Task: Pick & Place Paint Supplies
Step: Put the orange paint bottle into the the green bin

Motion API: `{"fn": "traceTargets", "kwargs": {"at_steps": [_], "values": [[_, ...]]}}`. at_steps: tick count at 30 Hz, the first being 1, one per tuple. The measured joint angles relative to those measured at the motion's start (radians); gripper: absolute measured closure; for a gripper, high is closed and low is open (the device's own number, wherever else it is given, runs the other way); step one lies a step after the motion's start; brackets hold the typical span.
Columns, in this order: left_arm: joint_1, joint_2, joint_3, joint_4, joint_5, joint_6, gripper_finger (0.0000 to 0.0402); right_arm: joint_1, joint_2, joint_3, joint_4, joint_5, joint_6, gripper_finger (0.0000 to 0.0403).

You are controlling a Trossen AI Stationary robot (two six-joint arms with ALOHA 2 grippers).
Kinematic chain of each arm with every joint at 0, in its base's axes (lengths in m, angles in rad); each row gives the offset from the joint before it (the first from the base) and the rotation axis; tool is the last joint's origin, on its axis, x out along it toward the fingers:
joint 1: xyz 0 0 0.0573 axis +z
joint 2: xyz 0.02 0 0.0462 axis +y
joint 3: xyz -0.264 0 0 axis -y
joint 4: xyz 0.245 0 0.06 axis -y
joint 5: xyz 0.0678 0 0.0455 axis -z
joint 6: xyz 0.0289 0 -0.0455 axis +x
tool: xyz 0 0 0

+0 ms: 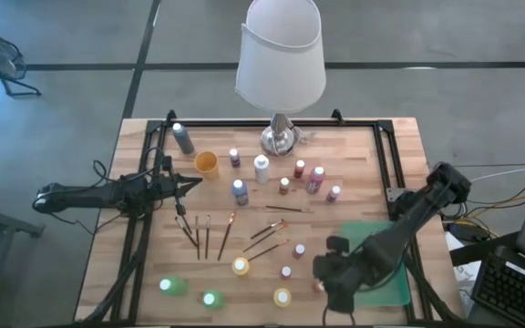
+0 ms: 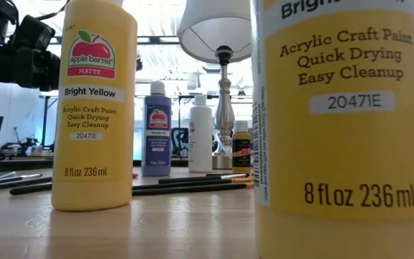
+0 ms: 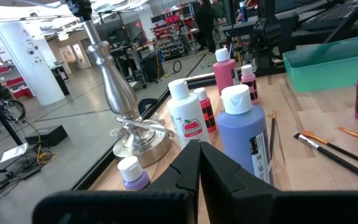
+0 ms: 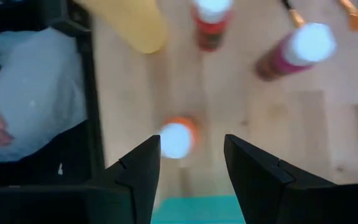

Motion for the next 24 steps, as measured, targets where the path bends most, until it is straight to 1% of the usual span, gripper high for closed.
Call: {"fn": "traceTargets", "kwargs": {"at_steps": [5,13,24], "values": [[0.0,0.0,0.0,0.0,0.0,0.0,0.0389,0.012,0.061,0.06,-0.016,-0.022,0.045,0.0244],[0.0,0.0,0.0,0.0,0.0,0.0,0.0389,0.011,0.111,0.068,-0.018,-0.025,0.081,0.0249],[0.001,0.0,0.0,0.0,0.0,0.0,0.0389,0.011,0.12,0.063,-0.018,-0.026,0.1,0.0203]]}}
